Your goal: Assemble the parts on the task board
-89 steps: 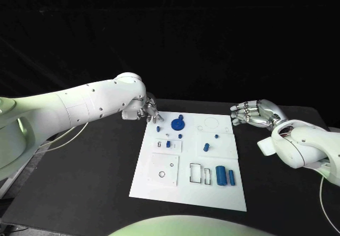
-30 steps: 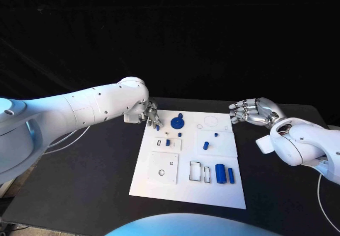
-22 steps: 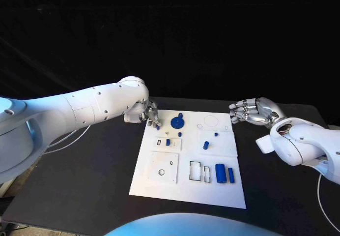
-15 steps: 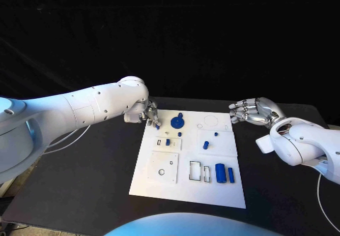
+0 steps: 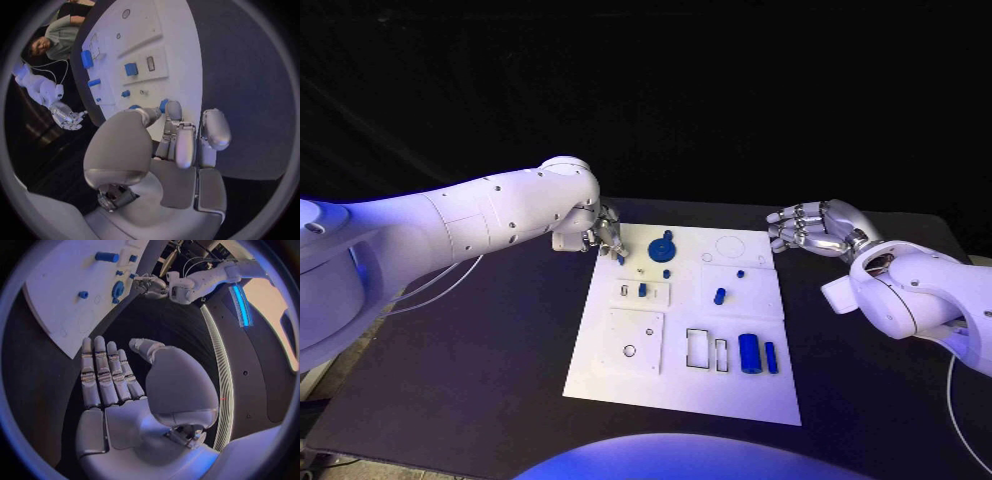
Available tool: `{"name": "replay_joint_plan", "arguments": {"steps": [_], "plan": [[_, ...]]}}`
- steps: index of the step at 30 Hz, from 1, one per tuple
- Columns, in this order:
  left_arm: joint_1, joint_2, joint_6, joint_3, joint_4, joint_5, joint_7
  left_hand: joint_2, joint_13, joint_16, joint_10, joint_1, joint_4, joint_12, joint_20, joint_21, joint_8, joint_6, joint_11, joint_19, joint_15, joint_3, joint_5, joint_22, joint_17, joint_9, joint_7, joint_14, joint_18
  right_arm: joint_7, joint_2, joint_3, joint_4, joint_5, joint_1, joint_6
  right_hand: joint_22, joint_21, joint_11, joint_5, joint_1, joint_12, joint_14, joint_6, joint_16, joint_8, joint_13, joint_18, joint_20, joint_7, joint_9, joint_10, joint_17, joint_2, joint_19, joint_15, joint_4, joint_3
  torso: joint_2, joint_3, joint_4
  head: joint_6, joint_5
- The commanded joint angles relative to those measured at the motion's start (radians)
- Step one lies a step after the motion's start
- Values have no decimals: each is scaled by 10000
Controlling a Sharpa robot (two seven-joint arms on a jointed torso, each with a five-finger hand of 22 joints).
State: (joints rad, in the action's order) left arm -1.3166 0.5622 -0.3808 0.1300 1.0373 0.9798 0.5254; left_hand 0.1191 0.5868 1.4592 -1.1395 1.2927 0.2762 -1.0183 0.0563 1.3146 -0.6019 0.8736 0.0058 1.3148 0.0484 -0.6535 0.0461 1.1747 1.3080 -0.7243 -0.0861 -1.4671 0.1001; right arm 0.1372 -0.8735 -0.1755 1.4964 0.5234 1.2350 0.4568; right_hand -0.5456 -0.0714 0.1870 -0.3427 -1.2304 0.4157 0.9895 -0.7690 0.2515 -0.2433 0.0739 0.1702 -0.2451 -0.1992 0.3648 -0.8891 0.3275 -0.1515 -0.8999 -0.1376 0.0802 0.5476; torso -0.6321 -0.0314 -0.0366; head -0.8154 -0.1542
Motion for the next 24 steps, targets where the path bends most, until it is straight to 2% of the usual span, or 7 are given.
{"name": "replay_joint_plan", "arguments": {"steps": [1,2,4,9,12,19,24], "plan": [[-1,80,532,0,113,-851,-134,271,293,85,-250,-99,-1831,-182,-10,135,-91,117,-36,144,93,-1946,102,178,301,-23,62,-462,-110,68,7,1,11,58,-8,-153,9,41,20,-39,100,27,-1,-63,-54,-8,-9,99,-41,-559,-14,1,-12,32,41,-35,7,-62,-1,-7,6,7,-26],[-1,134,672,0,165,-1034,-156,332,373,106,-331,-156,-1887,-228,-21,176,-110,163,-49,178,109,-2050,144,232,340,-25,81,-476,-122,70,5,1,13,58,-8,-152,13,40,20,-39,104,30,1,-64,-55,-8,-11,99,-41,-559,-15,1,-12,34,40,-35,9,-64,-3,-6,5,9,-33],[-1,235,892,0,265,-1303,-190,552,632,173,-582,-347,-2040,-366,-61,243,-142,330,-98,220,143,-2281,635,314,466,-22,129,-518,-135,73,0,1,15,58,-9,-149,13,40,20,-39,104,30,1,-64,-55,-8,-11,99,-41,-559,-15,1,-12,34,40,-35,9,-64,-5,-5,2,15,-30],[-1,573,1383,-3,633,-1780,-279,809,1008,298,-940,-633,-2271,-526,-114,376,-124,598,-174,313,198,-2451,1393,495,708,-4,210,-588,-169,75,-17,1,26,56,-10,-141,13,40,20,-39,104,30,1,-64,-55,-8,-11,99,-41,-559,-15,1,-12,34,40,-35,9,-64,12,-11,13,4,-44],[-2,849,1610,-7,999,-1956,-328,860,1074,327,-1010,-696,-2325,-543,-128,397,-107,668,-197,322,213,-2480,1541,522,763,5,237,-603,-174,76,-29,1,35,56,-10,-136,13,40,20,-39,104,30,1,-64,-55,-8,-11,99,-41,-559,-15,1,-12,34,40,-35,9,-64,11,-18,11,12,-44],[3,1464,2047,-18,1932,-1941,-526,936,1130,364,-1075,-767,-2392,-545,-147,441,-87,763,-228,349,235,-2519,1740,582,834,17,275,-622,-185,75,-55,1,48,55,-11,-123,13,40,20,-39,104,30,1,-64,-55,-8,-11,99,-41,-559,-15,1,-12,34,40,-35,9,-64,5,-1,5,16,-50],[90,1911,2360,-19,2558,-1565,-818,978,1150,379,-1098,-789,-2422,-544,-157,471,-81,812,-248,373,248,-2546,1798,627,864,24,299,-630,-194,73,-70,1,54,55,-11,-118,13,40,20,-39,104,30,1,-64,-55,-8,-11,99,-41,-559,-15,1,-12,34,40,-35,9,-64,-2,2,11,3,-46]]}}
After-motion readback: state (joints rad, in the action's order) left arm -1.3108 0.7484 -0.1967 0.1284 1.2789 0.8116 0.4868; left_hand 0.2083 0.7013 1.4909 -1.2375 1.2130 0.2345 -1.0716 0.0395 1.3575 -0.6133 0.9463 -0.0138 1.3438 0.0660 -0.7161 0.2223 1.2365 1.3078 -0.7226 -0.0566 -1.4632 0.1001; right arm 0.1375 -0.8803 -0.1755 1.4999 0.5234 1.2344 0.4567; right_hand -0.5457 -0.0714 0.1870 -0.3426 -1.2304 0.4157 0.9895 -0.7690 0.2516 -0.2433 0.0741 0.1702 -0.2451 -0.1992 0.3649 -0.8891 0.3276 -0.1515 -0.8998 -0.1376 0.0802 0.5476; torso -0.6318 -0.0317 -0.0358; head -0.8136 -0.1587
